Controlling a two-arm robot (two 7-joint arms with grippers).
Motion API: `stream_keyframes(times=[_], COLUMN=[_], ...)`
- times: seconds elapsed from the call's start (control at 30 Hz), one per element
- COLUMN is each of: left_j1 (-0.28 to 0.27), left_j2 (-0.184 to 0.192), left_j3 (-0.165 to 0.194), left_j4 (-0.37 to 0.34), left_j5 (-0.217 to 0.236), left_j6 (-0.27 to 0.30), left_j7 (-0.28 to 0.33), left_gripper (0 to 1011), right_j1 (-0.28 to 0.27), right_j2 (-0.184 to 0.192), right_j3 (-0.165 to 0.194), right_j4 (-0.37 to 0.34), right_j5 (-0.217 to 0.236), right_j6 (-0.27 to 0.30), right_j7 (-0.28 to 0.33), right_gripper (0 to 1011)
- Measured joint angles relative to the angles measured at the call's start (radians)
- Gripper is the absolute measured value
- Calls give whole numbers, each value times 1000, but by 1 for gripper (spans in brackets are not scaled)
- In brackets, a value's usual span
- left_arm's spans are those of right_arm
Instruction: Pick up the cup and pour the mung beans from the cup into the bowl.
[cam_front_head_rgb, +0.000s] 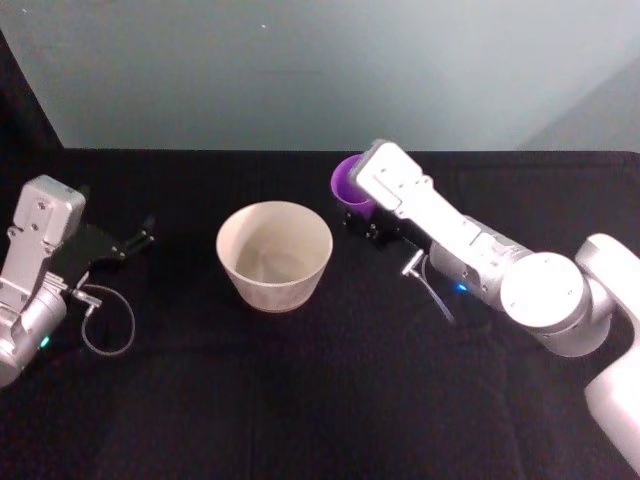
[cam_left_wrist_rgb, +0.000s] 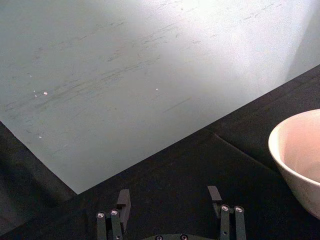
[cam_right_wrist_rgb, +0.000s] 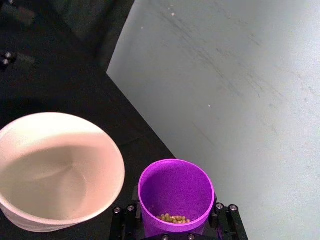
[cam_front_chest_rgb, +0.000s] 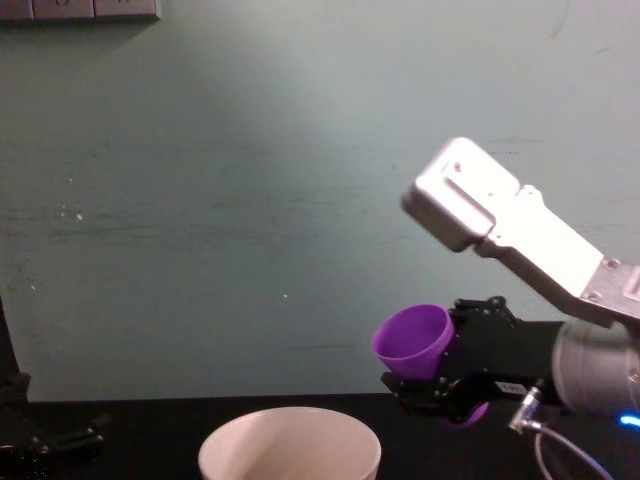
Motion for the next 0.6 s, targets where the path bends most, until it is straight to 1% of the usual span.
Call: stream_keyframes(times=[0.07, 0.1, 0.23, 0.3, 0.33, 0.4, 0.43, 0.47, 0.53, 0.6], left_j1=[0, 0, 0, 0, 0, 0, 0, 0, 0, 0], left_j2=[0, 0, 0, 0, 0, 0, 0, 0, 0, 0], left_j3=[0, 0, 0, 0, 0, 0, 0, 0, 0, 0], left_j4=[0, 0, 0, 0, 0, 0, 0, 0, 0, 0], left_j5=[0, 0, 0, 0, 0, 0, 0, 0, 0, 0], left_j6=[0, 0, 0, 0, 0, 0, 0, 0, 0, 0], left_j7=[0, 0, 0, 0, 0, 0, 0, 0, 0, 0], left_gripper=[1000, 1000, 1000, 1000, 1000, 1000, 1000, 1000, 1000, 1000], right_j1=[8, 17, 36, 57, 57, 74, 79, 79, 96, 103], right_j2=[0, 0, -2, -4, -4, -6, -6, -6, -8, -8], right_j3=[-10, -23, -47, -76, -76, -101, -107, -107, -134, -146], right_j4=[-3, -8, -12, -13, -13, -13, -12, -12, -10, -9], right_j5=[-21, -45, -89, -138, -138, -180, -191, -191, -237, -258], right_j6=[11, 24, 48, 76, 76, 94, 100, 100, 116, 122], right_j7=[3, 8, 19, 35, 35, 48, 50, 50, 63, 69], right_gripper=[726, 726, 726, 726, 726, 726, 726, 726, 726, 726])
